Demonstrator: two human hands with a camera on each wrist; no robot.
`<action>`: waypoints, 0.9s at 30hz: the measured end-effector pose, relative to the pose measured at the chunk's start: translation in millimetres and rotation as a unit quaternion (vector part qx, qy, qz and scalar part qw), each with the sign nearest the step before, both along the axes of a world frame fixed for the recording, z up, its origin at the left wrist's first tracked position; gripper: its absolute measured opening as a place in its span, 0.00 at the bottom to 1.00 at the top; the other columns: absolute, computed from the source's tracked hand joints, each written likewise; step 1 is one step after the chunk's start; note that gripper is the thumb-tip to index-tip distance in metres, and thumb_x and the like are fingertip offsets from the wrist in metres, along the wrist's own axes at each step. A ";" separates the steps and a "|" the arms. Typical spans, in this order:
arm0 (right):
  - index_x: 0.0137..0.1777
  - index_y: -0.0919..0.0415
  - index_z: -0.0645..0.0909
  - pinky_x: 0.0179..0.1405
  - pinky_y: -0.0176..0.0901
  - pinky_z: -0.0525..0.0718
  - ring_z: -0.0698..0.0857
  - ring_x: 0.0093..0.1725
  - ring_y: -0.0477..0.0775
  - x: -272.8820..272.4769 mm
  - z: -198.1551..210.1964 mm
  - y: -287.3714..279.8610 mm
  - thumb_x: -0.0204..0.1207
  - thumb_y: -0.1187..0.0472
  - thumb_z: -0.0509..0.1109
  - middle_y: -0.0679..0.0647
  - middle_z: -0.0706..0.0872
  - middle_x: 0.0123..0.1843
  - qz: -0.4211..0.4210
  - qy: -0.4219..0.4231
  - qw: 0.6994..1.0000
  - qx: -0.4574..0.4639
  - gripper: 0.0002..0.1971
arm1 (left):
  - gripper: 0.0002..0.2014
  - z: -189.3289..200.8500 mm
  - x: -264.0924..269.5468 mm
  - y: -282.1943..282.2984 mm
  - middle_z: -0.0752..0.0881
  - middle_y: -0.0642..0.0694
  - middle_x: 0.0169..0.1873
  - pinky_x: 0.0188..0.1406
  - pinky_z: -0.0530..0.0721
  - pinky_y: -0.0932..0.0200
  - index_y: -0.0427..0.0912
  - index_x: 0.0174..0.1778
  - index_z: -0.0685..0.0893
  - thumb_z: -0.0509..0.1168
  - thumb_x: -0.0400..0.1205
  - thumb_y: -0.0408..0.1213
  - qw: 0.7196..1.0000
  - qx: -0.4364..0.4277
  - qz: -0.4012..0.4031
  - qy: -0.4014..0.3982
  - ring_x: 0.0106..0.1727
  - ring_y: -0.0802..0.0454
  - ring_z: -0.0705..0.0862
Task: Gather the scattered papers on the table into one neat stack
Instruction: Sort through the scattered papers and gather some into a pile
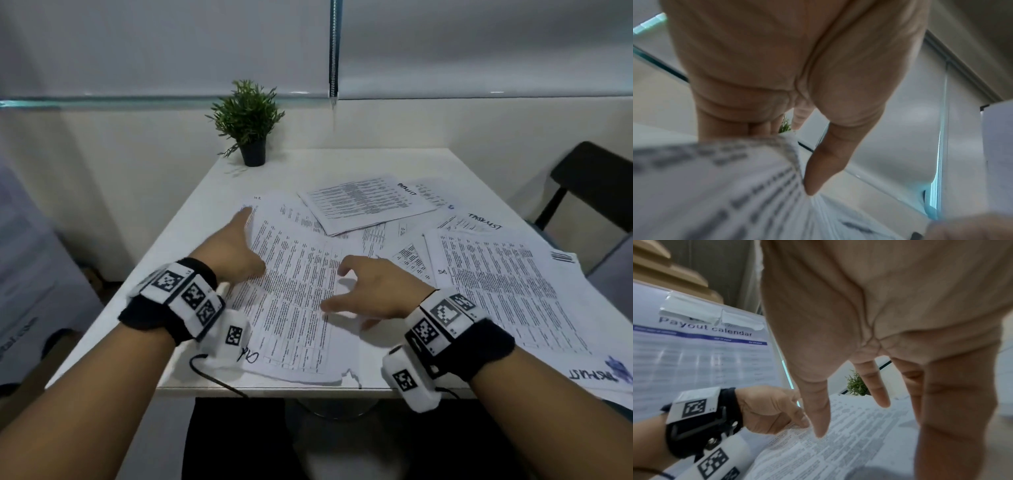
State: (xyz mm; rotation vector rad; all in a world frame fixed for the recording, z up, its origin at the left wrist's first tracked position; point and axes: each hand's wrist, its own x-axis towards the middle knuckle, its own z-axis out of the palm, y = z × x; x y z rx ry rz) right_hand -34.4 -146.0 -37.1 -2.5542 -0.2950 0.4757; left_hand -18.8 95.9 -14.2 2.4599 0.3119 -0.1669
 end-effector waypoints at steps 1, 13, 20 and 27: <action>0.72 0.50 0.76 0.44 0.44 0.85 0.84 0.42 0.49 0.3 -1.5 -4.2 0.71 0.37 0.81 0.51 0.85 0.62 -0.020 0.006 1.000 0.023 0.34 | 0.55 5.0 1.0 4.0 0.86 0.43 0.62 0.54 0.87 0.52 0.57 0.91 0.52 0.77 0.73 0.27 1.000 -0.008 0.008 -0.011 0.56 0.41 0.87; 0.66 0.51 0.78 0.48 0.61 0.95 0.93 0.41 0.60 7.2 -11.0 -31.4 0.69 0.44 0.85 0.58 0.89 0.48 -0.132 0.047 0.974 0.179 0.30 | 0.16 53.7 -15.5 11.6 0.89 0.51 0.36 0.33 0.78 0.63 0.49 0.58 0.86 0.74 0.79 0.27 0.995 -0.026 0.035 -0.089 0.34 0.51 0.87; 0.71 0.60 0.78 0.42 0.49 0.93 0.90 0.45 0.59 9.8 -7.3 -28.9 0.67 0.39 0.85 0.62 0.87 0.57 -0.165 0.105 0.918 0.344 0.39 | 0.14 102.6 -36.7 1.8 0.92 0.51 0.40 0.33 0.84 0.60 0.49 0.53 0.90 0.78 0.77 0.27 0.980 -0.092 -0.010 -0.177 0.32 0.54 0.89; 0.71 0.60 0.85 0.72 0.65 0.84 0.89 0.69 0.63 14.8 -2.4 -24.2 0.58 0.34 0.86 0.55 0.92 0.68 -0.116 0.180 0.833 0.510 0.45 | 0.11 104.6 -34.7 -21.2 0.96 0.41 0.43 0.58 0.89 0.29 0.41 0.52 0.93 0.76 0.78 0.24 0.950 -0.233 -0.036 -0.206 0.49 0.33 0.94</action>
